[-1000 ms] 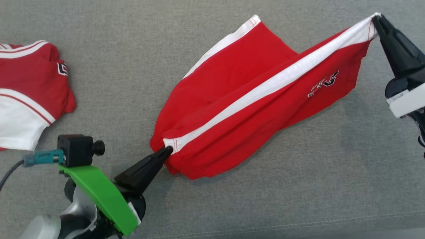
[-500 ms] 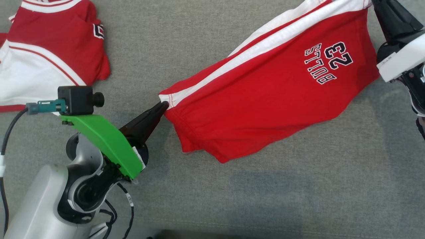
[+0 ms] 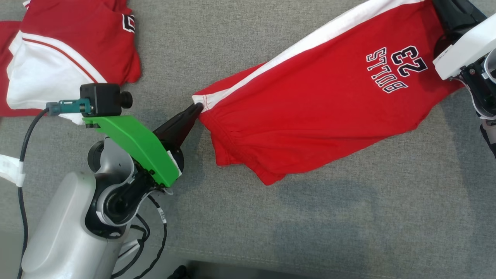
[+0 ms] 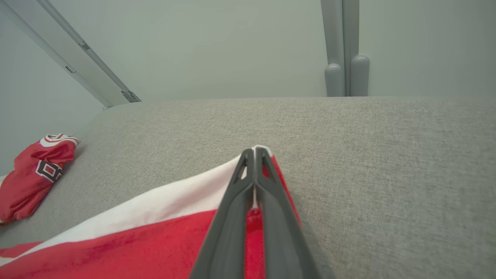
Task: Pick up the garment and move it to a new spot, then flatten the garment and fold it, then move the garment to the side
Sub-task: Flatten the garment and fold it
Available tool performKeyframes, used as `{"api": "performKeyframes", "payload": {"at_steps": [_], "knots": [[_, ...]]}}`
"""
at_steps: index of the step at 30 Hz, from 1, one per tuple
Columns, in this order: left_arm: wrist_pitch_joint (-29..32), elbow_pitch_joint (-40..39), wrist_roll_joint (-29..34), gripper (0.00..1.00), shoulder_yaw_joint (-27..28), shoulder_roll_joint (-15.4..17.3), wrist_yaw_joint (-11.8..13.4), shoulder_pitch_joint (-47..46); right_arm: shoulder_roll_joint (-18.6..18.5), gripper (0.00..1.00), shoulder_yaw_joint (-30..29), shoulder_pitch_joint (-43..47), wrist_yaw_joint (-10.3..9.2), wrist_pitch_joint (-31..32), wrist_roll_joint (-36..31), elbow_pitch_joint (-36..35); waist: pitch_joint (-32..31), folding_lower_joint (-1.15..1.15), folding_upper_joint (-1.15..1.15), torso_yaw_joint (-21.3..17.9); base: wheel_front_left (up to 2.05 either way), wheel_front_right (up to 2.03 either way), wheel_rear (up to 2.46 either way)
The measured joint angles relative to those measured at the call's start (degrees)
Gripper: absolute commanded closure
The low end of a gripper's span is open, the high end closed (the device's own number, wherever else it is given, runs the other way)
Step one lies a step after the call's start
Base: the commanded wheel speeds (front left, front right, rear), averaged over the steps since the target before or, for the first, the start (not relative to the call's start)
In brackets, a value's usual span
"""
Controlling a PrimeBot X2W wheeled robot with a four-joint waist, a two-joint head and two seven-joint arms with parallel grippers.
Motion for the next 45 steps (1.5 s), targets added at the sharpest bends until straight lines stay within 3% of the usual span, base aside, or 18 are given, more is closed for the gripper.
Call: {"api": "performKeyframes", "payload": {"at_steps": [7,9,10,12,13,15,16,21,26,35,45], "knots": [[-1.1,2.1,1.6,1.00,-0.2,-1.0,0.1,-1.9,-0.1,1.00,0.9,-1.6,0.01,-0.8,-0.5,2.9,0.2,0.00,0.00,-0.1,0.00,0.00,0.00],[-1.4,2.8,2.0,1.00,-0.2,-1.0,0.1,-2.5,-0.1,0.72,1.3,-2.2,0.02,-1.2,-0.9,3.6,0.2,0.00,0.00,-0.3,0.00,0.00,0.00],[-1.7,3.2,2.2,0.83,-0.2,-1.0,0.1,-2.8,-0.1,0.55,1.5,-2.3,0.02,-1.3,-0.9,3.9,0.2,0.00,0.00,-0.3,0.00,0.00,0.00],[-2.2,3.5,2.4,0.51,-0.2,-1.1,0.2,-3.0,0.1,0.00,2.0,-2.7,0.04,-1.4,-1.1,4.6,0.2,0.00,0.00,-0.5,0.00,0.00,0.00],[-2.3,3.6,2.4,0.24,-0.2,-1.3,0.2,-3.0,0.2,0.00,2.2,-2.9,0.16,-1.8,-1.3,5.0,0.1,0.00,0.00,-0.6,0.00,0.00,0.00],[-2.7,4.2,2.4,0.02,-0.5,-1.7,0.2,-3.0,0.6,0.00,2.5,-3.2,0.26,-2.5,-1.2,5.4,0.0,0.00,0.00,-0.8,0.00,0.00,0.00],[-2.9,4.6,2.4,0.00,-0.5,-1.8,0.2,-3.0,1.1,0.00,2.7,-3.3,0.26,-3.0,-1.2,5.6,-0.1,0.00,0.00,-0.9,0.00,0.00,0.00],[-4.1,5.2,3.2,0.00,-1.1,-1.7,-0.2,-3.0,2.4,0.00,3.7,-4.2,0.51,-5.0,-1.2,6.1,-0.8,0.00,0.00,-1.7,0.00,0.00,0.00],[-7.5,5.0,8.9,0.00,-1.4,-0.1,-0.9,-3.0,2.8,0.00,4.0,-4.5,0.51,-7.9,-1.5,6.1,-1.9,0.00,0.00,-2.4,0.00,0.00,0.00],[-13.4,4.6,14.9,0.00,-2.9,2.0,-2.4,-1.1,-0.4,0.00,5.4,-2.2,0.52,-11.4,-4.8,9.3,-5.3,-0.01,0.00,-3.0,0.00,0.00,0.00],[-22.6,1.5,19.6,0.00,-2.5,2.4,-2.6,5.7,-1.1,0.00,5.1,5.0,0.52,-12.5,-4.1,14.8,-9.0,-0.01,0.00,-1.9,0.00,0.00,0.00]]}}
